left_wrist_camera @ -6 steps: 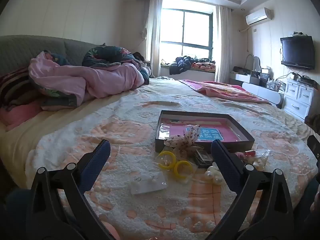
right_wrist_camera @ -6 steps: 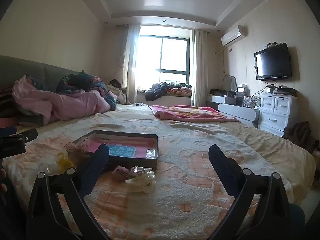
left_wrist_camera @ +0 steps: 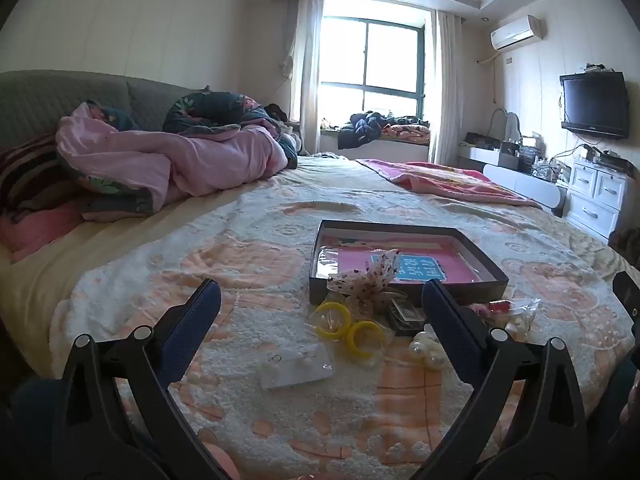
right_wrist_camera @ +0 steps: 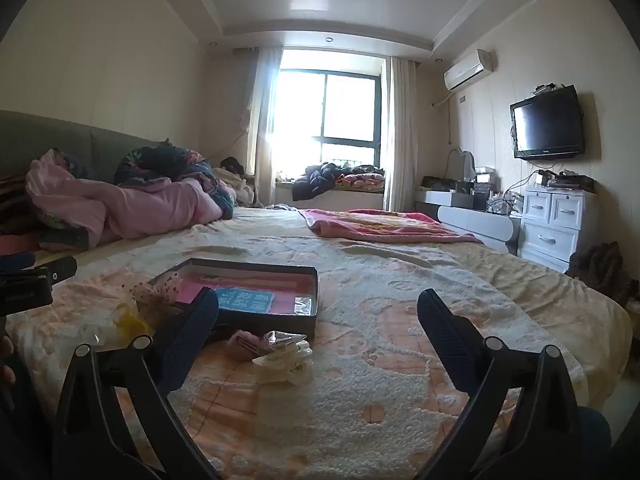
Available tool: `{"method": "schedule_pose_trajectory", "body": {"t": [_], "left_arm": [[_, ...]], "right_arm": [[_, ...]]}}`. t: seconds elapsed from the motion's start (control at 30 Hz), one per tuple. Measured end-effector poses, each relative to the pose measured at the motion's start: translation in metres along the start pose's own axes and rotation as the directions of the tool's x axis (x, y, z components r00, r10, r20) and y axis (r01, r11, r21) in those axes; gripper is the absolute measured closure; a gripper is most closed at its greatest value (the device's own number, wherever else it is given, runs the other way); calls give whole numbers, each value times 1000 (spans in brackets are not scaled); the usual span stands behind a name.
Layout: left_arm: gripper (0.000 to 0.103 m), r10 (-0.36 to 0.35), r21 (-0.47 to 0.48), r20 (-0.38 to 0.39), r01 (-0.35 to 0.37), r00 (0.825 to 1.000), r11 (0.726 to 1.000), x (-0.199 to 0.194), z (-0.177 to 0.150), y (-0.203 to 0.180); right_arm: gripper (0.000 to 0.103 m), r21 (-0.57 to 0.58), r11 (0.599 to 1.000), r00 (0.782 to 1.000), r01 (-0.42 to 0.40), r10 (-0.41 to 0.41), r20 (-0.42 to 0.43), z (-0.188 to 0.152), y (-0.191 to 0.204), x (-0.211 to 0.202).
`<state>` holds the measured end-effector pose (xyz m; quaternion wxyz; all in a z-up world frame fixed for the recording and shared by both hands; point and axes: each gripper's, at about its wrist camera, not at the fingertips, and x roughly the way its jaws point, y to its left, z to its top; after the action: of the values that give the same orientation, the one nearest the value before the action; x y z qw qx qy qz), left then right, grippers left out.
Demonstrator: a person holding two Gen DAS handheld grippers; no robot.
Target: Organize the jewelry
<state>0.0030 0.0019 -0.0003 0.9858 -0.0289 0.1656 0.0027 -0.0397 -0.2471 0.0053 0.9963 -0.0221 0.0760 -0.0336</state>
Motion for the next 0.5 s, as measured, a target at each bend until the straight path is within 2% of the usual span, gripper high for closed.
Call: {"method": "schedule_pose_trajectory", "body": {"t": [0.5], "left_arm": [[11,-1,10,10,1,1000,1000,-2,-4,-7]], "right_arm": [[6,5,1000,1000,-3,3,-9,-3,4,1]]}}
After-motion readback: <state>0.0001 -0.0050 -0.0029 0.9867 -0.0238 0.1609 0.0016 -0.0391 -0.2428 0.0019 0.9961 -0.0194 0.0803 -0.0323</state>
